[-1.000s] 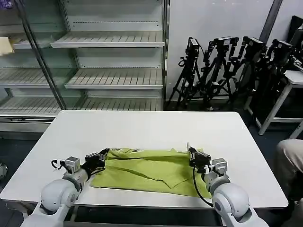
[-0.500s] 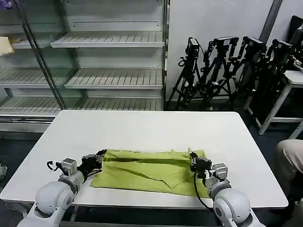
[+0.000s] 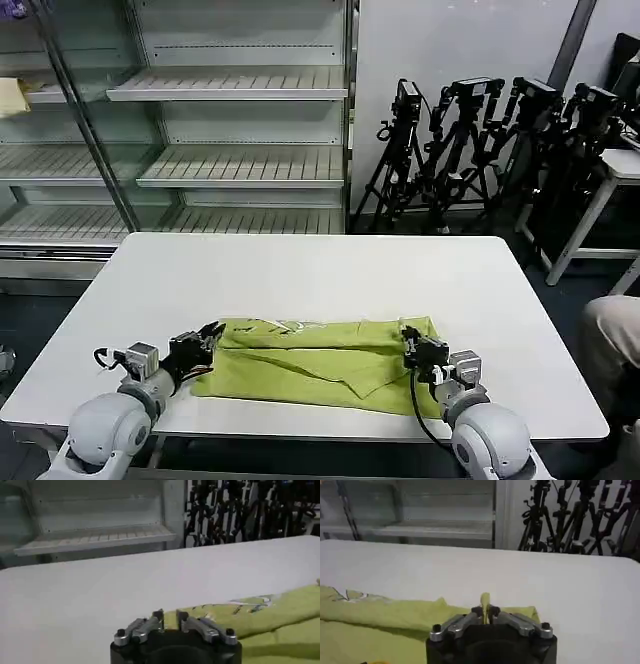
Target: Fold and organize the clothes.
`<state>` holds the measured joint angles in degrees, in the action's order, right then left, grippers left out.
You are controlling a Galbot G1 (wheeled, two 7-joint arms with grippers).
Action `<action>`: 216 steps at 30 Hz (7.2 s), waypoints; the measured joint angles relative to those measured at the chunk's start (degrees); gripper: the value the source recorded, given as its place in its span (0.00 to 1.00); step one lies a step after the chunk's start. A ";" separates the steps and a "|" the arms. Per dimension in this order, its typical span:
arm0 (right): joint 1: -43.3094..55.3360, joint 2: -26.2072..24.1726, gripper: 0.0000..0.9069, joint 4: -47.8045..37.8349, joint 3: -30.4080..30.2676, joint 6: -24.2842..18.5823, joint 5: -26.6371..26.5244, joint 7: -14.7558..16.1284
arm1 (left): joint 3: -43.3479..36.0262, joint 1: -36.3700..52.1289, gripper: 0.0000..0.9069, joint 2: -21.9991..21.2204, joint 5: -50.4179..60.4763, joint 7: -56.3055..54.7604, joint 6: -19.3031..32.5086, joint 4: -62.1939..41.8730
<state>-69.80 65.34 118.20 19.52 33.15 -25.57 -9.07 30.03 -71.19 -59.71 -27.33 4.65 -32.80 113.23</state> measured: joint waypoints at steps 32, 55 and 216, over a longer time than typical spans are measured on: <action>-8.14 0.98 1.00 6.67 6.12 -0.08 5.04 1.42 | -5.49 -2.29 0.02 -9.07 -12.22 -23.24 0.71 0.91; -8.19 1.09 1.00 7.23 6.14 -0.09 5.52 1.31 | -4.05 -1.21 0.01 -7.59 -8.79 -22.78 1.59 -1.15; -8.84 2.64 1.00 8.89 7.79 -0.48 6.83 1.82 | 10.29 -6.11 0.02 5.84 8.72 -2.53 2.31 8.26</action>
<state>-78.64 67.98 127.09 27.31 32.67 -18.74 -7.25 40.32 -77.29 -53.87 -18.61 2.12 -30.48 121.49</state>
